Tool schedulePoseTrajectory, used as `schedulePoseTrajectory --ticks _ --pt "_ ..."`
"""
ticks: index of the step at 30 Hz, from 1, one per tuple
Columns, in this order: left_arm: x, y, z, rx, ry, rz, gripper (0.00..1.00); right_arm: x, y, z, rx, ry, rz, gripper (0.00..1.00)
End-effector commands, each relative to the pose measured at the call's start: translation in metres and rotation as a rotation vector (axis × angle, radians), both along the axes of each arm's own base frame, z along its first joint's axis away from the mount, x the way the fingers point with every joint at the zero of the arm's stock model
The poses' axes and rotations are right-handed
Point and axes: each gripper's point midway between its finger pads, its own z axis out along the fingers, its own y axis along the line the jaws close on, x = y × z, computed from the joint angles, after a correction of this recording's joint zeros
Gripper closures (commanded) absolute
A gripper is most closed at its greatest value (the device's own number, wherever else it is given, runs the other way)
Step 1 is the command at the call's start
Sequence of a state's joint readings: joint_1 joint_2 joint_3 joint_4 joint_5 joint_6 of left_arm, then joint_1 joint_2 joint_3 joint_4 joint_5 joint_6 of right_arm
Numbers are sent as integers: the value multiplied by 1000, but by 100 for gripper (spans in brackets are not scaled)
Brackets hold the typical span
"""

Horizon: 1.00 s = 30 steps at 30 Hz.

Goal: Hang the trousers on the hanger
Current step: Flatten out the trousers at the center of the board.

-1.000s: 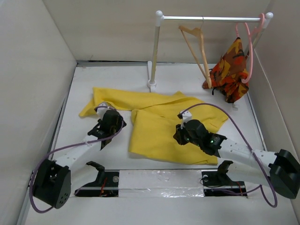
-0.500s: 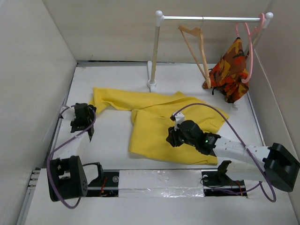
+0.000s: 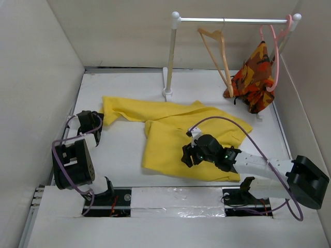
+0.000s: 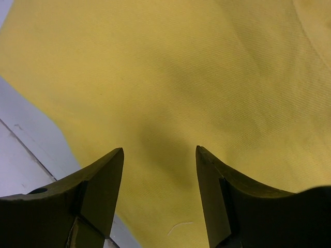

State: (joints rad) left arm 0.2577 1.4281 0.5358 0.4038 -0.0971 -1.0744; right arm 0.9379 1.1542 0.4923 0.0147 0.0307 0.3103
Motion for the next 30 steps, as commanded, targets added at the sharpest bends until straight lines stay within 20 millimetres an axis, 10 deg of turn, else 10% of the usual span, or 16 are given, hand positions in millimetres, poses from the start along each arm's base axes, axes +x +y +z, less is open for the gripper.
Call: schedulePoseTrajectory --ticks 1,3,5,7,12,14,15,22,30 --pt "28 2 17 10 -83 -46 29 -2 14 2 36 -15 41 35" --pt "34 0 14 2 -78 -64 36 -1 17 -3 25 -7 43 31" --pt "34 -1 11 -5 -74 -64 81 -2 21 -5 11 -8 62 27" --pt "34 -1 28 12 -115 -69 100 -10 33 -8 12 4 115 23" --pt "29 -1 98 130 -204 -63 100 -36 71 -8 -40 -32 259 10" --pt "27 -1 179 243 -319 -61 100 -40 85 -6 -63 -61 275 7" --pt "28 -3 188 248 -320 -58 100 -42 91 -4 -61 -64 287 4" --pt "-5 -29 313 352 -507 -135 100 -22 120 21 -106 -157 271 1" --pt "-11 -27 347 405 -491 -146 100 -24 87 28 -97 -170 193 9"
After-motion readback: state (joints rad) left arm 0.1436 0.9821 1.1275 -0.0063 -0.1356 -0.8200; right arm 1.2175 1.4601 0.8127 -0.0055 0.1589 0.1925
